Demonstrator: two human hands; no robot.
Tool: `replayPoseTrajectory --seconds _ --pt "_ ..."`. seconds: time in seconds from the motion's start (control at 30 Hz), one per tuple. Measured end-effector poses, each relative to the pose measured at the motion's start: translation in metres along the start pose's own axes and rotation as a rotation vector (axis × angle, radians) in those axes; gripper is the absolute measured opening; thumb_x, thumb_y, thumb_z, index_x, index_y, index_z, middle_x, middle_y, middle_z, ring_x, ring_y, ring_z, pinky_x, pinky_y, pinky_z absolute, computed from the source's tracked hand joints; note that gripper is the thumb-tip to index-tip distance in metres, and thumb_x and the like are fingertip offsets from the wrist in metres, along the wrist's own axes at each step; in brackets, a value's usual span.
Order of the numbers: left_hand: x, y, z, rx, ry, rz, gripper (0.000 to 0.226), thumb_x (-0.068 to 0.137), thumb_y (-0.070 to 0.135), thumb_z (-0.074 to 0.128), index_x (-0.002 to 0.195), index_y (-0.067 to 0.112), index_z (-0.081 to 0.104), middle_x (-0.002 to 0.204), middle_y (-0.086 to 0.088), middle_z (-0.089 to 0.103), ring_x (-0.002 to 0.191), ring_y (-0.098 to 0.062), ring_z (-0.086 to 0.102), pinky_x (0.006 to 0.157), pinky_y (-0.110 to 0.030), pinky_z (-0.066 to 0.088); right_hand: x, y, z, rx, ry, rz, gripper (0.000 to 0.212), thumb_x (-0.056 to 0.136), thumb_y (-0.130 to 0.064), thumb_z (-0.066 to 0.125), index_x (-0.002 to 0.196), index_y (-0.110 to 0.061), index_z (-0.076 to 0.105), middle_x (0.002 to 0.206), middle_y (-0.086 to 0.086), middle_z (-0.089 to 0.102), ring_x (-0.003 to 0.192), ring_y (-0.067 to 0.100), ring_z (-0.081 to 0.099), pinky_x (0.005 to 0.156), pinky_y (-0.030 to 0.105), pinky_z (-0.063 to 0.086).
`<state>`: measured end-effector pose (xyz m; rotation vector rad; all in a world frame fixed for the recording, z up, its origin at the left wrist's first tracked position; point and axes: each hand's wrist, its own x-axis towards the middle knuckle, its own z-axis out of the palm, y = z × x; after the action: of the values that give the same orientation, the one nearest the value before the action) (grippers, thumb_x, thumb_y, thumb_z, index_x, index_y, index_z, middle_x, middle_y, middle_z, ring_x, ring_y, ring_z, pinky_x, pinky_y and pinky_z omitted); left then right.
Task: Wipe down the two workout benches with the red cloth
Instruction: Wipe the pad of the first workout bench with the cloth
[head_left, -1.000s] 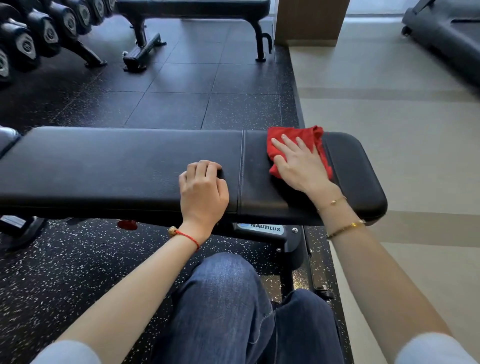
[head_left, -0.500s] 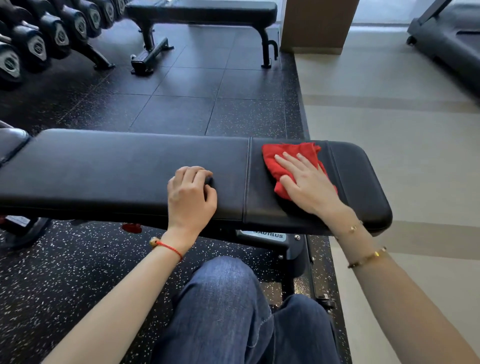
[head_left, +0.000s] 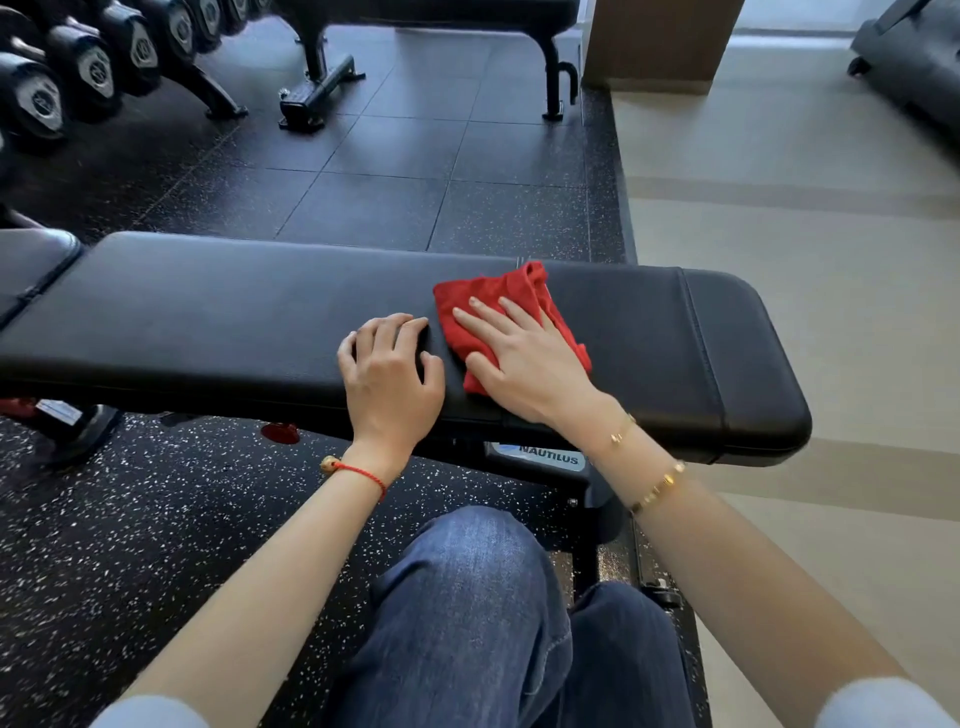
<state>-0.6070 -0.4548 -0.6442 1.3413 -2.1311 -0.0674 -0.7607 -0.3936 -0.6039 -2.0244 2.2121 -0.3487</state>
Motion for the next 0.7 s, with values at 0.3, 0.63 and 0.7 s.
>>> replayPoseTrajectory --seconds 0.3,0.63,0.7 --pt "-0.001 0.004 -0.002 0.042 -0.038 0.007 0.043 0.086 0.025 0.044 0.123 0.016 0.064 0.128 -0.002 0.062 0.124 -0.026 0.051 0.113 -0.049 0.03 -0.031 0.025 -0.021 0.416 0.123 0.042 0.039 0.1 -0.019 0.044 0.139 -0.023 0.052 0.15 -0.003 0.045 0.144 0.012 0.031 0.12 0.041 0.018" --pt "0.0 0.003 0.0 0.07 -0.033 0.024 0.043 0.086 0.026 0.044 0.123 0.015 0.063 0.127 -0.004 0.062 0.123 -0.028 0.051 0.112 -0.05 0.031 -0.029 0.039 -0.017 -0.001 0.149 0.463 0.085 0.08 -0.07 0.055 0.133 -0.005 0.049 0.145 0.012 0.041 0.136 0.031 0.031 0.112 0.042 0.025" --pt "0.0 0.004 0.001 0.073 -0.027 0.026 0.044 0.086 0.027 0.042 0.122 0.015 0.064 0.126 -0.004 0.062 0.122 -0.028 0.052 0.112 -0.05 0.032 -0.028 0.037 -0.015 -0.005 0.197 0.458 0.078 0.079 -0.069 0.057 0.123 -0.004 0.053 0.133 0.011 0.048 0.126 0.03 0.039 0.105 0.041 0.03"
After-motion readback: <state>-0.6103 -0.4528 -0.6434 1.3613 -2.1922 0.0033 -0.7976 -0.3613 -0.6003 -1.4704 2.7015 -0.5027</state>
